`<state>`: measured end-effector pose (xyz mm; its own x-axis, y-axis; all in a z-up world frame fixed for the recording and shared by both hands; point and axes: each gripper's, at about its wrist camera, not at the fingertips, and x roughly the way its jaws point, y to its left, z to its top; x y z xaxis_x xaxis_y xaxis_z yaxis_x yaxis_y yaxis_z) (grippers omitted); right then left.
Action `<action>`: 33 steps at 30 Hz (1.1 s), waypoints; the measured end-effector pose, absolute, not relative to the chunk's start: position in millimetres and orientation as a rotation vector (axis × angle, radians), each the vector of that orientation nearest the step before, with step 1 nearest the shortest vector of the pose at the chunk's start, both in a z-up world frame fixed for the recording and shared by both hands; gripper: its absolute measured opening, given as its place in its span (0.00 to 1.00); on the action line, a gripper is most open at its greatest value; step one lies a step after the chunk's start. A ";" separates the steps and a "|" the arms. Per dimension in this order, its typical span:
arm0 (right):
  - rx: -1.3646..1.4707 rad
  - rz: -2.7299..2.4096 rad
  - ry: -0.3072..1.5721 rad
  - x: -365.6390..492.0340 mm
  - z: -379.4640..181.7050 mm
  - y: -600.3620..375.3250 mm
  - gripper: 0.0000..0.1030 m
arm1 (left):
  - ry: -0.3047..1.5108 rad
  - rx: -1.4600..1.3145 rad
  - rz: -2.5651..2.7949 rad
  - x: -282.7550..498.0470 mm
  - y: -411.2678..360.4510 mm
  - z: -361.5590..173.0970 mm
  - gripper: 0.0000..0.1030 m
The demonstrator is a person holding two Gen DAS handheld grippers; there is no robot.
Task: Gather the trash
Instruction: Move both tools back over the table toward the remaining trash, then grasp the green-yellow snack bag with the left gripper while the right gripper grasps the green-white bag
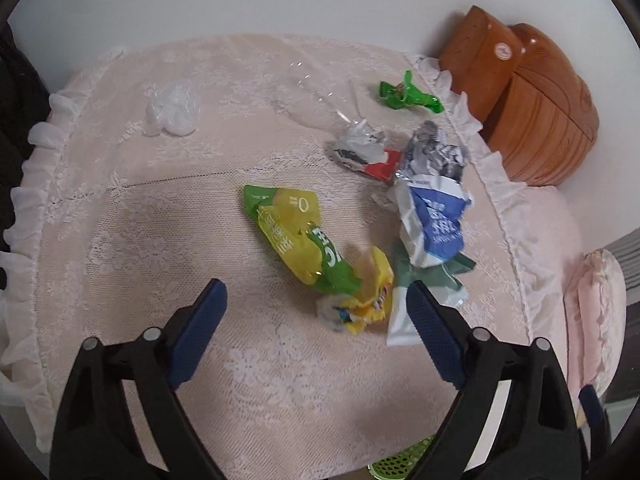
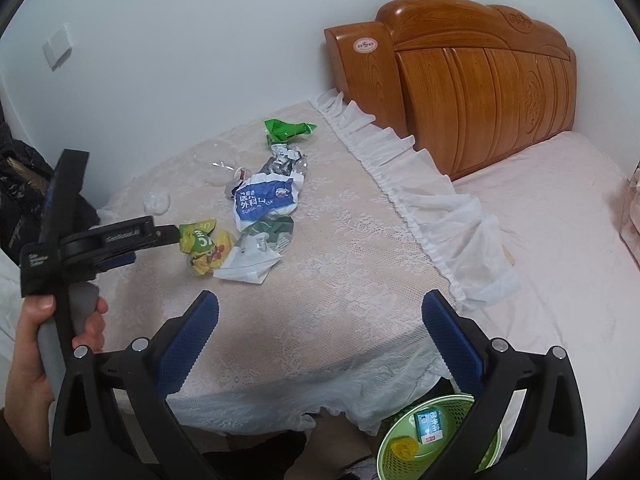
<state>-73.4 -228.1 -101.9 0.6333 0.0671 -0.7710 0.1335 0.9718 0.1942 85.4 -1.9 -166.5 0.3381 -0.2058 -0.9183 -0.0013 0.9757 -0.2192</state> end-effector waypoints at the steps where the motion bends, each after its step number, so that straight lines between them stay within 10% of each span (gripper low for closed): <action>1: 0.244 -0.039 0.891 -69.7 -103.6 -227.2 0.98 | 1.250 -0.221 -0.131 95.3 -1.0 -174.5 0.77; 7: 0.252 -0.052 0.921 -53.2 -114.2 -222.9 0.98 | 1.360 -0.300 -0.062 131.9 1.4 -211.7 0.74; 14: 0.264 -0.062 0.956 -42.2 -123.6 -222.1 0.98 | 1.386 -0.268 -0.098 137.9 -13.3 -223.0 0.46; 33: 0.337 0.003 1.090 38.0 -173.6 -196.5 0.98 | 1.071 -0.012 -0.152 81.5 34.3 -132.2 0.42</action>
<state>38.0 -196.5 -173.6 0.4678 0.1670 -0.8679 0.1621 0.9491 0.2700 81.5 34.3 -132.2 0.4698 -0.1296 -0.8732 0.1178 0.9895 -0.0834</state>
